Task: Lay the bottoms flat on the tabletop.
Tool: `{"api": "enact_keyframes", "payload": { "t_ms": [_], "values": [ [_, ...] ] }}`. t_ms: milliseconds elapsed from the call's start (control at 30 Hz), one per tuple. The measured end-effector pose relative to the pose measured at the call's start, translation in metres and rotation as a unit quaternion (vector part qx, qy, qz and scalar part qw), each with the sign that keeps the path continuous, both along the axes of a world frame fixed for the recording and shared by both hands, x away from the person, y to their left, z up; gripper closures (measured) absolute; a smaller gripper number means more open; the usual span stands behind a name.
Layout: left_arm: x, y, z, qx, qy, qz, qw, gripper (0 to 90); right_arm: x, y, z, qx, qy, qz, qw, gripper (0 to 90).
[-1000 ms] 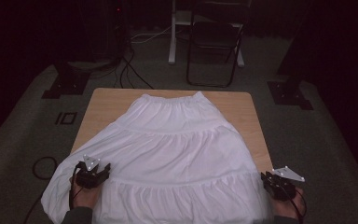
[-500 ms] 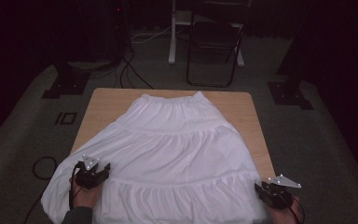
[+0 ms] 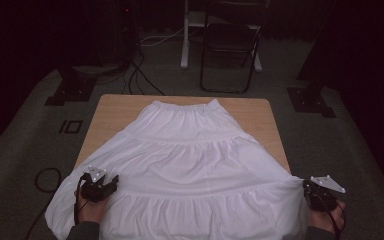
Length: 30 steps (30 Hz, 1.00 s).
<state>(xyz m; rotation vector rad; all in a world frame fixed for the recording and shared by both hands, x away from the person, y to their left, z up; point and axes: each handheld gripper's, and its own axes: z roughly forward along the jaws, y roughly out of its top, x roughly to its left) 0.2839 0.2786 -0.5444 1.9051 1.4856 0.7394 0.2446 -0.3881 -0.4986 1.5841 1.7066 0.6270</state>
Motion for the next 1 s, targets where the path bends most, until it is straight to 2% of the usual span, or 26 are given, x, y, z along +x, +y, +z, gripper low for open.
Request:
{"api": "enact_keyframes", "payload": {
  "t_ms": [67,167,300,400,433,467,533,567,633,800,900,1000],
  "values": [
    [0.0,0.0,0.0,0.0,0.0,0.0,1.0,46.7,0.0,-0.002,0.005,-0.009,-0.011,-0.012,0.9998,90.0],
    [0.0,0.0,0.0,0.003,0.002,-0.005,1.0,46.1,0.001,-0.005,0.008,-0.009,-0.015,-0.02,0.9997,90.0],
    [-0.001,-0.002,0.0,-0.002,0.003,-0.008,1.0,44.7,0.005,-0.007,0.0,-0.019,-0.006,-0.032,0.9993,90.0],
    [-0.002,-0.005,0.0,-0.001,0.003,-0.014,0.9999,44.2,0.008,-0.009,-0.009,-0.014,0.004,-0.045,0.9989,89.3],
    [-0.003,-0.005,0.0,0.0,0.004,-0.016,0.9999,44.2,0.009,-0.008,-0.011,-0.012,0.009,-0.044,0.9989,87.3],
    [-0.003,-0.006,0.0,-0.001,0.003,-0.015,0.9999,44.2,0.01,-0.007,-0.013,-0.01,0.012,-0.043,0.9989,80.2],
    [-0.004,-0.006,0.0,-0.003,0.003,-0.017,0.9999,44.0,0.009,-0.004,-0.013,0.004,0.004,-0.035,0.9994,69.3],
    [-0.004,-0.006,0.0,-0.003,0.003,-0.017,0.9999,44.0,0.008,-0.002,-0.011,0.017,-0.006,-0.022,0.9996,63.9],
    [-0.005,-0.007,0.0,-0.003,-0.002,-0.019,0.9998,44.1,0.007,0.004,-0.009,0.027,-0.017,-0.008,0.9994,59.5],
    [-0.009,-0.009,0.001,-0.004,-0.016,-0.03,0.9994,44.2,0.007,0.023,-0.01,0.063,-0.033,0.031,0.997,54.8],
    [-0.01,-0.012,0.002,-0.001,-0.023,-0.034,0.9992,44.2,0.004,0.036,-0.013,0.09,-0.037,0.058,0.9936,52.9],
    [-0.012,-0.013,0.004,0.001,-0.035,-0.037,0.9987,44.5,-0.001,0.049,-0.017,0.104,-0.035,0.078,0.9909,51.4]
  ]
}}
